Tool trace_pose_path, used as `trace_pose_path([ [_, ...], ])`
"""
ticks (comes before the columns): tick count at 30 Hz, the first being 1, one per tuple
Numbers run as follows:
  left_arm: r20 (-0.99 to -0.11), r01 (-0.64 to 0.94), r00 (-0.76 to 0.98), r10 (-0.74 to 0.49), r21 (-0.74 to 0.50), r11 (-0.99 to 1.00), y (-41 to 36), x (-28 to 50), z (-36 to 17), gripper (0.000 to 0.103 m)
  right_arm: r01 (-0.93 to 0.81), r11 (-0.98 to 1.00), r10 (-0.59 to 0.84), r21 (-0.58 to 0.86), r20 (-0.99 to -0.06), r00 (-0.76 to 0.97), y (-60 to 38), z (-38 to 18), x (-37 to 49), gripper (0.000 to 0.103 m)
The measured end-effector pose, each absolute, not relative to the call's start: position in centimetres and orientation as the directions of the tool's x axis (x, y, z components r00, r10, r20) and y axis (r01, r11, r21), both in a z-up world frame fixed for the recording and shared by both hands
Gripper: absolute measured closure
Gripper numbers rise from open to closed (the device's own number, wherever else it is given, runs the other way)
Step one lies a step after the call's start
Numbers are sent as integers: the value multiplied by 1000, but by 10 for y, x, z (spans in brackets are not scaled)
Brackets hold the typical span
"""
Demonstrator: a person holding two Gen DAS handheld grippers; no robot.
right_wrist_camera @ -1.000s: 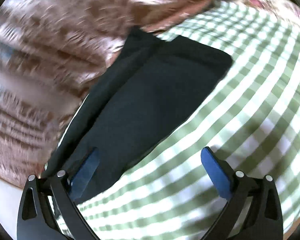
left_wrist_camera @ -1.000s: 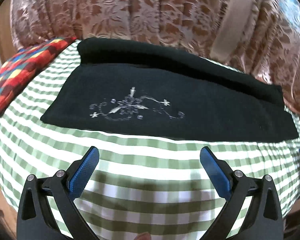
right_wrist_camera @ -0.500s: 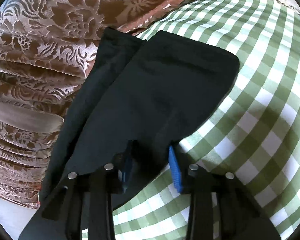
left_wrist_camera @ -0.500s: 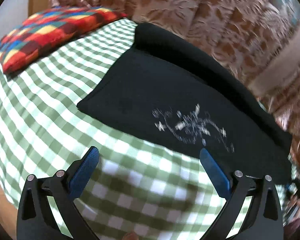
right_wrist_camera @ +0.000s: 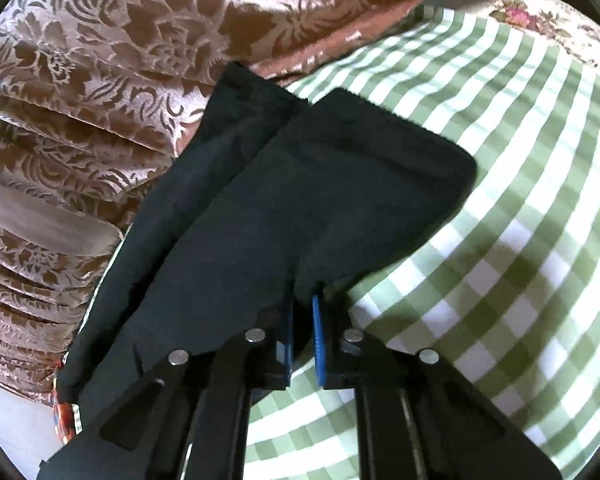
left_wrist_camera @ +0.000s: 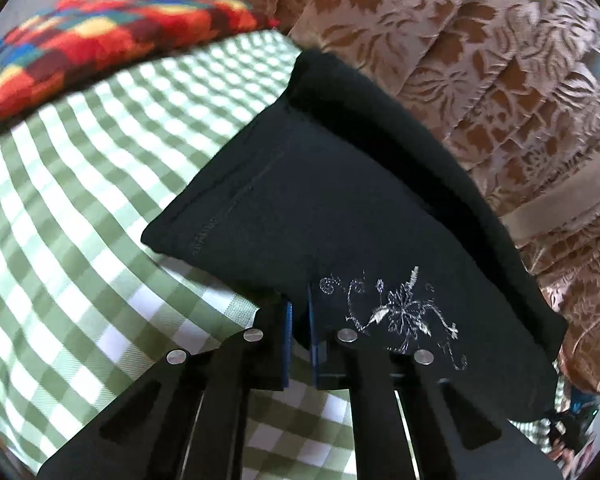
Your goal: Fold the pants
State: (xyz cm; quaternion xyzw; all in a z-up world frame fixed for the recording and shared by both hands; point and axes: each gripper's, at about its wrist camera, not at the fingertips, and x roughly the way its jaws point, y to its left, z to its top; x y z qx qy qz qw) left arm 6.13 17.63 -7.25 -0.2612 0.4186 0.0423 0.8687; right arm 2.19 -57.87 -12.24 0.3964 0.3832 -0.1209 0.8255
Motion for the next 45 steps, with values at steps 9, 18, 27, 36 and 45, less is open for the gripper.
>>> trace_pose_path([
  [9,-708,-225,688,-162,-420,880,168,35,-46,98,462,716,73,524,-714,696,-563,-101,0,97],
  [18,-735,-232,664,-138,-378,896,176,-11,-38,98,450,728,68,517,-708,702,-563,-77,-64,97],
  [27,-823,-294,564,-66,-275,915,177,-14,-67,76,532,702,73,473,-791,607,-563,-116,-83,89],
  [36,-765,-367,639,79,-213,906,212,-32,-25,60,593,720,-134,361,-766,629,-574,-65,-97,37],
  [45,-722,-167,681,-120,-313,935,171,60,-4,58,278,867,122,414,-716,688,-463,-50,-4,27],
])
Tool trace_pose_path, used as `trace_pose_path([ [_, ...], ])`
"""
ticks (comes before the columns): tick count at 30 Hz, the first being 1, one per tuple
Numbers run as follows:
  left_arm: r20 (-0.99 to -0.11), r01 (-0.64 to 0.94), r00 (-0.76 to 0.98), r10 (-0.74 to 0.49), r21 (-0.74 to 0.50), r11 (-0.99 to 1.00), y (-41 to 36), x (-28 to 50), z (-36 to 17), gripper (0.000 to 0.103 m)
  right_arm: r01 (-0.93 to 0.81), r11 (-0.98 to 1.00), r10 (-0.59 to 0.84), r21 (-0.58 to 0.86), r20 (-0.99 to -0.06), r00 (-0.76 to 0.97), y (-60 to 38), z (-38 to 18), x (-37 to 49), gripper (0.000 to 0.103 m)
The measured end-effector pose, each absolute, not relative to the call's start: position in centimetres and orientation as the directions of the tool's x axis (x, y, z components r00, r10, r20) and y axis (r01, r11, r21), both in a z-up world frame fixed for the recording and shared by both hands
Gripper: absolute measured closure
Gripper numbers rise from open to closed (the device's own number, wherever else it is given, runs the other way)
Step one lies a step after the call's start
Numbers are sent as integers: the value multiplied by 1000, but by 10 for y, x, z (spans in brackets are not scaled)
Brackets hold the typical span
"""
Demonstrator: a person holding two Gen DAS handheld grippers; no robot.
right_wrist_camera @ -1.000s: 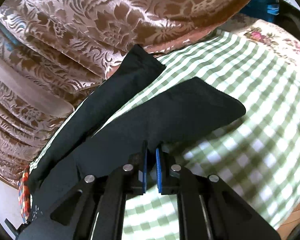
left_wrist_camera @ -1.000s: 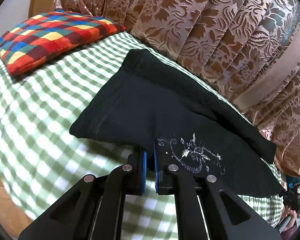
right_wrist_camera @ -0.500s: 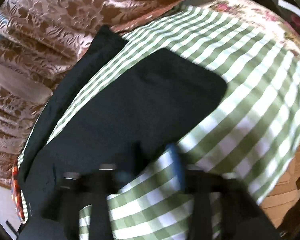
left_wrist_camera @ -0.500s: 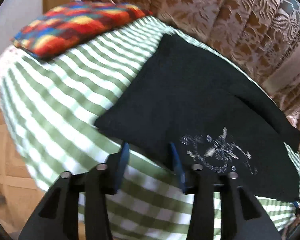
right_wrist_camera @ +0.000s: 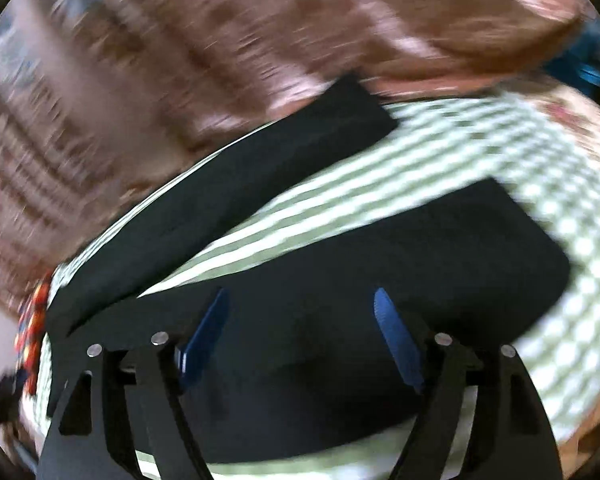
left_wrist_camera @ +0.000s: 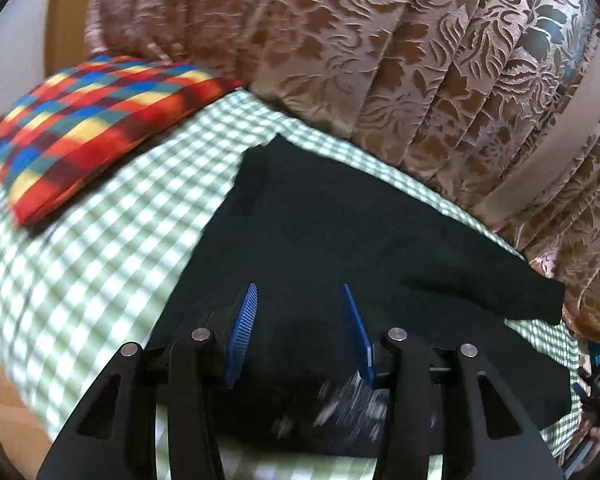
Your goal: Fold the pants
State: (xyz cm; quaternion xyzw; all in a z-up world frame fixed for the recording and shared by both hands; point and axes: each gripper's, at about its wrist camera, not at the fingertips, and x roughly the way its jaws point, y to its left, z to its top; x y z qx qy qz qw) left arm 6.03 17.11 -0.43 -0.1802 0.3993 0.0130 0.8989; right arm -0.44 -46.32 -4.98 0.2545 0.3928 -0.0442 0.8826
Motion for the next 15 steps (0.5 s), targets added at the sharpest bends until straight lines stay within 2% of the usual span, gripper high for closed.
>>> trace_pose_path([
  [2,-722,-149,677,-144,-327,933,170,84,-3,48,208,883,183,421,-717,673,-432,-55,16,26],
  [8,-726,-185,665,-174,-387,903,190,172,1,48,64,909,292,411,-741,605,-365,-77,59,26],
  [15,-767,-234,620,-165,-381,894,217,265,-16,48,57,899,334,433,-766,549,-353,-105,76,22],
])
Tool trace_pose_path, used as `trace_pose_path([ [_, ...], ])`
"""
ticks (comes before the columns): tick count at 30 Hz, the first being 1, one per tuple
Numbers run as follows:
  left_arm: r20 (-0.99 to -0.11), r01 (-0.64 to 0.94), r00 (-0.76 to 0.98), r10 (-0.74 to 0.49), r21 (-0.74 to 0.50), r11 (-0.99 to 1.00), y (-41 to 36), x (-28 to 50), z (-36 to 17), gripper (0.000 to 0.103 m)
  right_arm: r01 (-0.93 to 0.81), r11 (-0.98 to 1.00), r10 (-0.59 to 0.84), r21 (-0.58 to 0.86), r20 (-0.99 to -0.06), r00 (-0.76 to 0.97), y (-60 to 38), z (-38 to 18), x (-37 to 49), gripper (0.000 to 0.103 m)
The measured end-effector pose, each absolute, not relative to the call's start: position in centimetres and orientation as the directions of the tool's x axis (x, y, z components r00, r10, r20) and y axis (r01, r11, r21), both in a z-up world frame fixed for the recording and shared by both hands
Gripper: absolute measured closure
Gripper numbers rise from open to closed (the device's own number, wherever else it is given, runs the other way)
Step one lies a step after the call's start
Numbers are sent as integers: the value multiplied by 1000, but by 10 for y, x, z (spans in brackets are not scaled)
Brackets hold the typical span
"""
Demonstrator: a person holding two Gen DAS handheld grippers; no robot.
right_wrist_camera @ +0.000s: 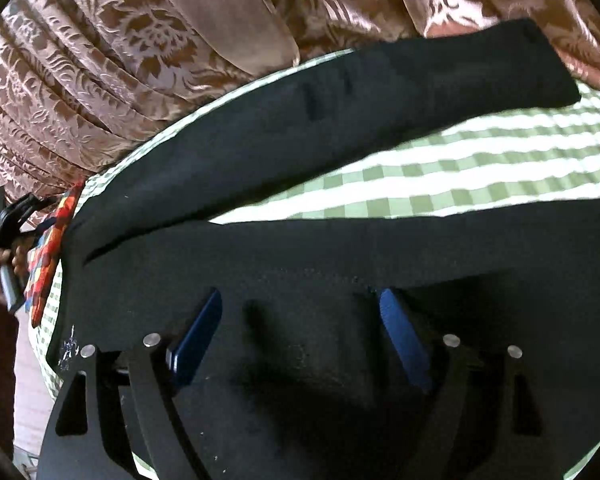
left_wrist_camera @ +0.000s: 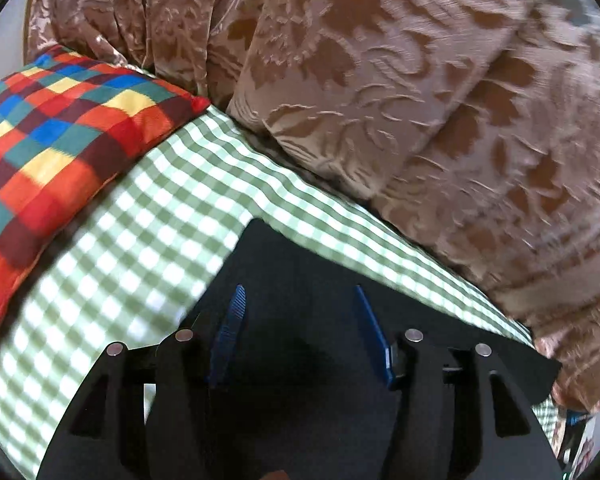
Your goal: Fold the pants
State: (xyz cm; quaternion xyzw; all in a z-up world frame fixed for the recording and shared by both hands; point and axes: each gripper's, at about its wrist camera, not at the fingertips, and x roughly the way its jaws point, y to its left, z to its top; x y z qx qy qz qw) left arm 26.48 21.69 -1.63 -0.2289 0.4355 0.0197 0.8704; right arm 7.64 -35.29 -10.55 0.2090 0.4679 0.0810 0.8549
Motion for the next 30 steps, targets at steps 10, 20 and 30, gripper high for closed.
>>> trace_pose_path([
  [10,-877,-305,473,-90,-258,917,227,351,-74,48,71,899,327,433,-770,548,-347,-108,78,15],
  [20,-665,10,728,-167,-232,973,186,276,-14,100,65,909,312,411,-777,546,-345,-110,78,14],
  [30,-524,254,776,-351,-250,934,155,139,16,100,45,895,351,445,-761,546,-347,-100,80,23],
])
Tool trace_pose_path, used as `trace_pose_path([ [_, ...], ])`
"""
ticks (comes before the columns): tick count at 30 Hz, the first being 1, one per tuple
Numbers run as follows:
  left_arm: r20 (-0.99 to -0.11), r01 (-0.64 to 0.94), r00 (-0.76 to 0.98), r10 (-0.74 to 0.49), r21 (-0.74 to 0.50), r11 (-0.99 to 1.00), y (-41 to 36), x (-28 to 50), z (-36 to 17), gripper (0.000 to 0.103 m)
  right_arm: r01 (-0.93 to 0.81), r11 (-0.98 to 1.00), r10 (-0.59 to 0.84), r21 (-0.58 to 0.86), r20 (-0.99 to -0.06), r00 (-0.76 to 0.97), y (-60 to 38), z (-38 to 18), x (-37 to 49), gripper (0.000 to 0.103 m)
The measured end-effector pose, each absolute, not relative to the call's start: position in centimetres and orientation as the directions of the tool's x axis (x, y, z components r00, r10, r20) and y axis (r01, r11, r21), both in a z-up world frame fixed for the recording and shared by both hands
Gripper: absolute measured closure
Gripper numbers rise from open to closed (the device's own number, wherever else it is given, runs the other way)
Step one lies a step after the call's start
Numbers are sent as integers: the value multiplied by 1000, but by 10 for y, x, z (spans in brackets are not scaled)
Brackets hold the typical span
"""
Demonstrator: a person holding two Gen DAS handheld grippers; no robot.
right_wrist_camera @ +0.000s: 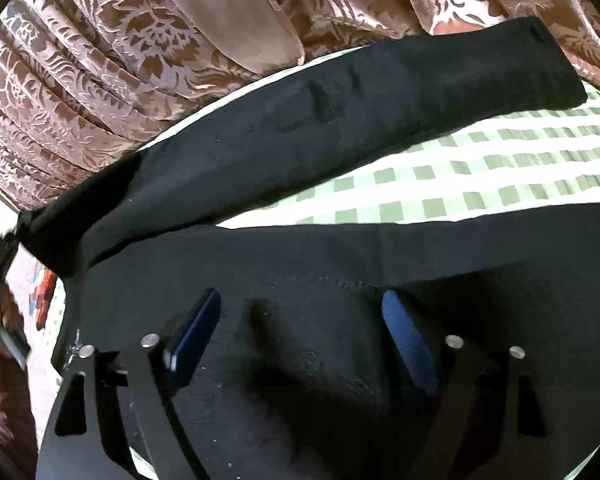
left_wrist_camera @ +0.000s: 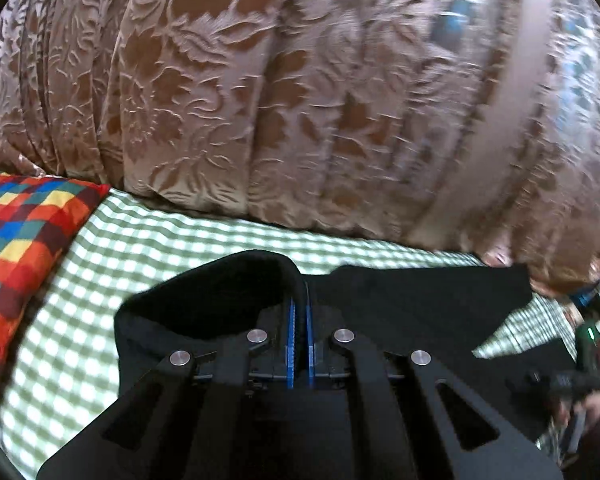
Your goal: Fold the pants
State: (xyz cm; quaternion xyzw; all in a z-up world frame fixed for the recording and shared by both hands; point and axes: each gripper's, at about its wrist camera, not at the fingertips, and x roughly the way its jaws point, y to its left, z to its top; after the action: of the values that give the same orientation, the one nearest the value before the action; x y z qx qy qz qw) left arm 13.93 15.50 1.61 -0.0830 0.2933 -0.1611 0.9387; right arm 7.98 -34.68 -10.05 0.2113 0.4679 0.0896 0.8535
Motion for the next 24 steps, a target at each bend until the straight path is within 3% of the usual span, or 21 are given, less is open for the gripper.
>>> trace_pose_path([
  [2,-516,279,771,-373,-252,927,149,117,12,100,35,890,365,455,-757,542,-346,-98,83,30],
  [13,-549,320,719,-426,-283,904,143,33,-23,100,-51,813,522,579,-688,504,-323,-70,142,47],
  [24,-581,316,698,-419,-276,908,160,2,-34,100,85,707,584,702,-647,490,-305,-59,265,49],
])
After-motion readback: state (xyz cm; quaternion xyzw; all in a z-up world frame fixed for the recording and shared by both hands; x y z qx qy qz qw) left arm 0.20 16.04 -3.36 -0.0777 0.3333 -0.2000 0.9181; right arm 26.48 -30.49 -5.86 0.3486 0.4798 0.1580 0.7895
